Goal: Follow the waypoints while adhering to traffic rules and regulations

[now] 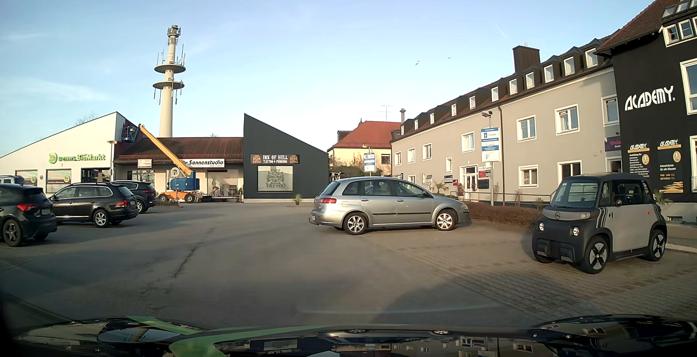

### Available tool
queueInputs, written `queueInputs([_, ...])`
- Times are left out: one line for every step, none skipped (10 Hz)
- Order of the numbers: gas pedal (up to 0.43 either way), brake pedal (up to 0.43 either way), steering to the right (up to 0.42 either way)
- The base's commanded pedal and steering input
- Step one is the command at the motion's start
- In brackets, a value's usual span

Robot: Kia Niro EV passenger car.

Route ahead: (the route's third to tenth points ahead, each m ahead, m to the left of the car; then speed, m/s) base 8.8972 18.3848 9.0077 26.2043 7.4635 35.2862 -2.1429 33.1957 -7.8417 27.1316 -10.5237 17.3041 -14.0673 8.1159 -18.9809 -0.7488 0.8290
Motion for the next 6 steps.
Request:
queueInputs([0.118,0.000,-0.146])
queueInputs([0.118,0.000,-0.195])
queueInputs([0.118,0.000,-0.241])
queueInputs([0.118,0.000,-0.293])
queueInputs([0.118,0.000,-0.350])
queueInputs([0.118,0.000,-0.403])
